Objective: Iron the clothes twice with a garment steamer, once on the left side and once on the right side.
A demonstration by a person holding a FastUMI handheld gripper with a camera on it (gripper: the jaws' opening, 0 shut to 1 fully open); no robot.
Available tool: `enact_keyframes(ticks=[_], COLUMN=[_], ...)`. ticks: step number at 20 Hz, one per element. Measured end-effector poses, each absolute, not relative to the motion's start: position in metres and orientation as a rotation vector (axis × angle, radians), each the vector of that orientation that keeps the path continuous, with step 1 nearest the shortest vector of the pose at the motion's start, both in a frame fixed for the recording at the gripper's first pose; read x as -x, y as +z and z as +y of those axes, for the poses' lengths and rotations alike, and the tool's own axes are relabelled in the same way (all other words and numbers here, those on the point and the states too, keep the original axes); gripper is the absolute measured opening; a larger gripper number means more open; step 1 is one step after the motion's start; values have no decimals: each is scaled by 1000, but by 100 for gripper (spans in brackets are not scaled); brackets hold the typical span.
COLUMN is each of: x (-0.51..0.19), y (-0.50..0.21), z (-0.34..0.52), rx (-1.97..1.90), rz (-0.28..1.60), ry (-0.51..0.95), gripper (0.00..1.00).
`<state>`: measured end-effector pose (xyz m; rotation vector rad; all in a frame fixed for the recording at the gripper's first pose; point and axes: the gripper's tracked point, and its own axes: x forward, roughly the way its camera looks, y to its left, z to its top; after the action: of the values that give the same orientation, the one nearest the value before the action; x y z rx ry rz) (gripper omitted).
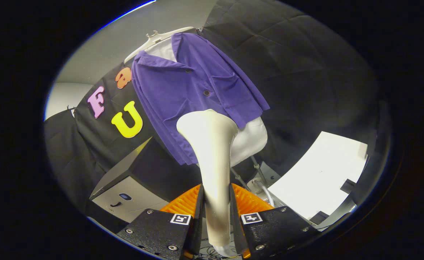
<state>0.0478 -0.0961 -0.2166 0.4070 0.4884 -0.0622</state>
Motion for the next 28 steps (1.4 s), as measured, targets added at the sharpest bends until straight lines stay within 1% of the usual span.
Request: enact_keyframes(ticks=[5, 10, 13, 17, 21, 28], x=[-18, 1, 6, 12, 18, 20], y=[-163, -100, -63, -29, -17, -26], z=[-57, -13, 0, 13, 14, 26], rx=[-371, -291, -291, -260, -188, -176], rz=[409, 315, 230, 195, 191, 235], ry=[-4, 91, 125, 199, 245, 314], gripper=[36, 36, 36, 36, 36, 36])
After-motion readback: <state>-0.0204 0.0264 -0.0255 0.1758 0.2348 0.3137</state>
